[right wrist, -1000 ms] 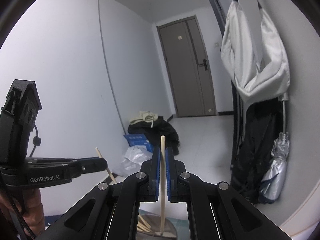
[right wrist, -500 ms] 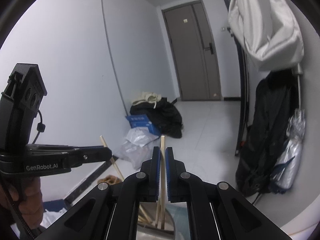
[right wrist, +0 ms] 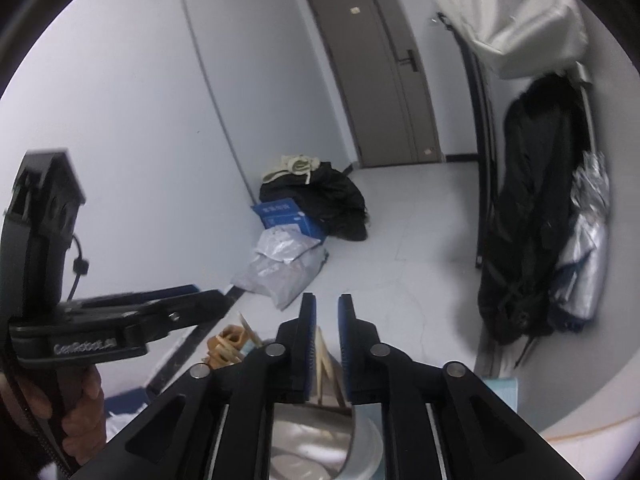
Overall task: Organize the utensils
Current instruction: 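Open both tools to drop the chopsticks into the holder, then move both open tools back down to the chopsticks on the cloth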
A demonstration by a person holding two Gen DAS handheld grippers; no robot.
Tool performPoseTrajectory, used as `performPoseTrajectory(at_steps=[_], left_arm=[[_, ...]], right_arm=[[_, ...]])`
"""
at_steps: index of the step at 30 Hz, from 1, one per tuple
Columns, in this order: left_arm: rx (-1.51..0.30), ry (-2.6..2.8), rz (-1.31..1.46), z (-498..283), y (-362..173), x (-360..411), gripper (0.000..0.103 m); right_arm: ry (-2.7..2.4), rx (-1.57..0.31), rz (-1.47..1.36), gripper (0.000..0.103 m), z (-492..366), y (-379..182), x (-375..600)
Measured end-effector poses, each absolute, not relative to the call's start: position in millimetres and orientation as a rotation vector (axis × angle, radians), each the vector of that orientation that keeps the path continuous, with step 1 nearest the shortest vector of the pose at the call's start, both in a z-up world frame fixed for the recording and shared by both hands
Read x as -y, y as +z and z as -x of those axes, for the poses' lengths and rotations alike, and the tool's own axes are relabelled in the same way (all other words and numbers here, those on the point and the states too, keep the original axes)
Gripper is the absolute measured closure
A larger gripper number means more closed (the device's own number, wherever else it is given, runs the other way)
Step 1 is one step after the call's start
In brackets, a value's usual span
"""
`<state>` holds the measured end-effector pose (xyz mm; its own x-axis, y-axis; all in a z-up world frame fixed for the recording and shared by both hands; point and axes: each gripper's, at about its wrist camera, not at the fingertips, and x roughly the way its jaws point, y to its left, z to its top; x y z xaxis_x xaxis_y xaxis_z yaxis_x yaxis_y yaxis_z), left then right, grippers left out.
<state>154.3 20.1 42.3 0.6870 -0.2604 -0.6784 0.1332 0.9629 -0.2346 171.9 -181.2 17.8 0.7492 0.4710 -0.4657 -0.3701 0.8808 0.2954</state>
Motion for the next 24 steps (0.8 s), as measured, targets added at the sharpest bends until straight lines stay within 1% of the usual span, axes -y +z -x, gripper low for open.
performPoseTrajectory(at_steps=[1, 2, 3, 4, 7, 13, 18, 22, 24], left_arm=[[-0.771, -0.208, 0.175, -149, 43, -20, 0.043], [-0.759, -0.196, 0.175, -144, 44, -20, 0.034], [-0.744, -0.180, 0.173, -138, 46, -19, 0.031], [-0.734, -0.166, 0.164, -134, 46, -18, 0.030], [-0.724, -0.143, 0.134, -124, 49, -13, 0.029], [-0.706, -0.109, 0.132, -103, 56, -13, 0.029], [-0.669, -0.089, 0.133, -83, 61, -14, 0.020], [-0.651, -0.087, 0.128, -68, 62, -11, 0.019], [-0.643, -0.084, 0.121, -62, 61, -10, 0.019]], right_arm=[[0.450, -0.555, -0.197, 0.082, -169, 19, 185], [0.440, -0.553, -0.200, 0.079, -165, 19, 188], [0.432, -0.550, -0.202, 0.079, -160, 21, 192], [0.428, -0.548, -0.201, 0.078, -157, 23, 193], [0.412, -0.535, -0.199, 0.068, -142, 31, 197], [0.402, -0.498, -0.183, 0.061, -109, 45, 200], [0.393, -0.457, -0.167, 0.053, -80, 52, 201], [0.379, -0.437, -0.165, 0.043, -60, 51, 203], [0.373, -0.430, -0.159, 0.041, -51, 50, 204]])
